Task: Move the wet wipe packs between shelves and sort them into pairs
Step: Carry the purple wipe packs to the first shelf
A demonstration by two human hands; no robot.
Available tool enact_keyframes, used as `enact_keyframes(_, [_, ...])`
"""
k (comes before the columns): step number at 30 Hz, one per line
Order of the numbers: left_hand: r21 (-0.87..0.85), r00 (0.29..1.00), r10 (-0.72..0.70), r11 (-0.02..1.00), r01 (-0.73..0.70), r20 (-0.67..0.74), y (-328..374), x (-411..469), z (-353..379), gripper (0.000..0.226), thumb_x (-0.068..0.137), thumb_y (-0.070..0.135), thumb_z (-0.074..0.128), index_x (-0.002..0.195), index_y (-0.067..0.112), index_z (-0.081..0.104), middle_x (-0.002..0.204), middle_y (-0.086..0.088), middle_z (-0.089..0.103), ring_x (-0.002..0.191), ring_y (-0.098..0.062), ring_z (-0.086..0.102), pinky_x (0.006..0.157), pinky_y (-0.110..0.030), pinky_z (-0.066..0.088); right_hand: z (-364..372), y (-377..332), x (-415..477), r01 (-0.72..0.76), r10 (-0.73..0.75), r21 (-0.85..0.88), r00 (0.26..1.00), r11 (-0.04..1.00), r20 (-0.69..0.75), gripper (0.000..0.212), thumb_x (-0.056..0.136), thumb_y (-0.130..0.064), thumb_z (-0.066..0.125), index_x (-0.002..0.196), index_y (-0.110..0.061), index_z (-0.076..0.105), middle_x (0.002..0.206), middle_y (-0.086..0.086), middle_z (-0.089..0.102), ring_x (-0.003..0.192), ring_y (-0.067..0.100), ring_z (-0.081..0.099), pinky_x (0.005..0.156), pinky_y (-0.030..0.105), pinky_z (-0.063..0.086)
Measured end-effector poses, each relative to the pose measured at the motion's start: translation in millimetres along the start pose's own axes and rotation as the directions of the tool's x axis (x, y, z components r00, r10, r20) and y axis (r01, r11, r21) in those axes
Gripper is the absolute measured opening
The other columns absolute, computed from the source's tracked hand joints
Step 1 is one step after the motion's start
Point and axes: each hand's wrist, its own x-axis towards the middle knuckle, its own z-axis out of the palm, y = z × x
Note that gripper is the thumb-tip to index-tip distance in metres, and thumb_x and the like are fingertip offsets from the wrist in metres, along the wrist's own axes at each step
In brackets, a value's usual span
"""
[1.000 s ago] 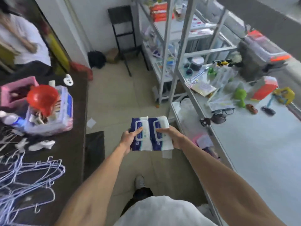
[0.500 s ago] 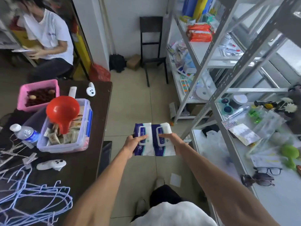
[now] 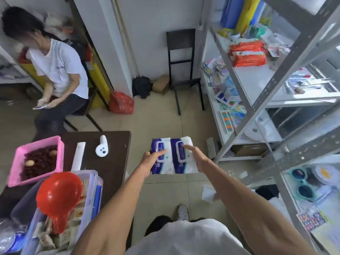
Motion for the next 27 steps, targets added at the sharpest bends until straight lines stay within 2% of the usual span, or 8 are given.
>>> enact_keyframes(3, [-0.027, 1.000, -0.006, 1.000, 0.006, 0.003, 43.0, 41.0, 2.6, 0.060, 0.060, 0.035, 0.093, 0.110, 0.005, 0.076, 0.101, -0.014, 0.082, 0.095, -0.037, 0.079, 0.089, -0.053, 0.063, -0.8, -51.2, 38.0, 0.008, -0.008, -0.034, 1.000, 0.999, -0.024, 0.026, 0.100, -0.034, 0.060, 0.096, -0.011, 0.073, 0.089, 0.012, 0.075, 0.074, 0.027, 0.072, 0.075, 0.038, 0.061])
enact_keyframes(7, [-0.060, 1.000, -0.008, 0.998, 0.009, 0.019, 95.8, 110.0, 8.5, 0.042, 0.072, 0.022, 0.088, 0.108, 0.005, 0.077, 0.103, -0.018, 0.081, 0.096, -0.039, 0.078, 0.087, -0.053, 0.064, -5.4, -112.6, 94.1, 0.004, -0.007, -0.050, 0.999, 0.999, -0.052, 0.023, 0.099, -0.032, 0.062, 0.097, -0.011, 0.072, 0.089, 0.012, 0.075, 0.077, 0.028, 0.070, 0.080, 0.040, 0.060])
enact_keyframes(12, [-0.085, 1.000, -0.001, 0.996, 0.002, 0.013, 167.8, 207.9, 3.3, 0.042, 0.077, 0.015, 0.083, 0.115, 0.001, 0.075, 0.107, -0.021, 0.080, 0.099, -0.041, 0.077, 0.089, -0.055, 0.063, -0.1, -190.9, 183.2, 0.012, -0.017, -0.062, 0.996, 0.998, -0.085, 0.035, 0.096, -0.033, 0.065, 0.117, -0.005, 0.070, 0.103, 0.016, 0.075, 0.085, 0.030, 0.071, 0.086, 0.045, 0.060])
enact_keyframes(15, [-0.060, 1.000, 0.002, 0.998, 0.000, 0.022, 216.7, 262.1, -2.8, 0.047, 0.071, 0.021, 0.084, 0.113, 0.003, 0.075, 0.106, -0.020, 0.080, 0.101, -0.043, 0.076, 0.090, -0.056, 0.062, 7.7, -240.8, 228.1, 0.014, -0.014, -0.006, 0.995, 1.000, -0.096, 0.028, 0.097, -0.031, 0.065, 0.115, -0.010, 0.068, 0.105, 0.016, 0.072, 0.082, 0.029, 0.070, 0.082, 0.043, 0.060])
enact_keyframes(19, [-0.005, 0.995, -0.004, 1.000, 0.004, 0.095, 279.6, 324.5, -2.5, 0.034, 0.080, 0.016, 0.081, 0.112, 0.004, 0.075, 0.108, -0.020, 0.080, 0.090, -0.036, 0.076, 0.087, -0.051, 0.063, 9.6, -300.2, 274.1, 0.026, -0.018, 0.054, 0.991, 0.998, -0.129, 0.033, 0.095, -0.030, 0.067, 0.120, -0.009, 0.067, 0.113, 0.021, 0.070, 0.086, 0.029, 0.070, 0.085, 0.045, 0.060])
enact_keyframes(23, [0.026, 0.990, -0.028, 0.999, 0.025, 0.138, 332.1, 377.9, 12.7, 0.039, 0.071, 0.020, 0.074, 0.107, 0.006, 0.076, 0.097, -0.019, 0.080, 0.077, -0.033, 0.073, 0.077, -0.045, 0.062, -2.3, -348.5, 310.5, 0.048, -0.029, 0.098, 0.983, 0.994, -0.183, 0.056, 0.091, -0.031, 0.071, 0.139, -0.003, 0.062, 0.132, 0.028, 0.068, 0.102, 0.037, 0.067, 0.102, 0.056, 0.054])
enact_keyframes(25, [0.050, 0.985, -0.052, 0.998, 0.044, 0.162, 355.5, 402.9, 26.6, 0.028, 0.077, 0.016, 0.069, 0.103, 0.009, 0.074, 0.087, -0.013, 0.078, 0.071, -0.031, 0.071, 0.068, -0.036, 0.060, -15.0, -371.7, 327.8, 0.055, -0.028, 0.120, 0.977, 0.991, -0.213, 0.059, 0.090, -0.031, 0.072, 0.140, -0.003, 0.061, 0.125, 0.025, 0.071, 0.103, 0.037, 0.067, 0.100, 0.055, 0.056])
enact_keyframes(27, [0.077, 0.979, -0.078, 0.995, 0.064, 0.188, 374.8, 431.8, 42.4, 0.019, 0.083, 0.013, 0.066, 0.101, 0.011, 0.072, 0.084, -0.011, 0.077, 0.069, -0.029, 0.071, 0.068, -0.035, 0.058, -32.5, -392.1, 346.6, 0.056, -0.021, 0.151, 0.974, 0.987, -0.224, 0.060, 0.088, -0.033, 0.074, 0.139, -0.004, 0.062, 0.124, 0.022, 0.072, 0.102, 0.037, 0.068, 0.095, 0.052, 0.059])
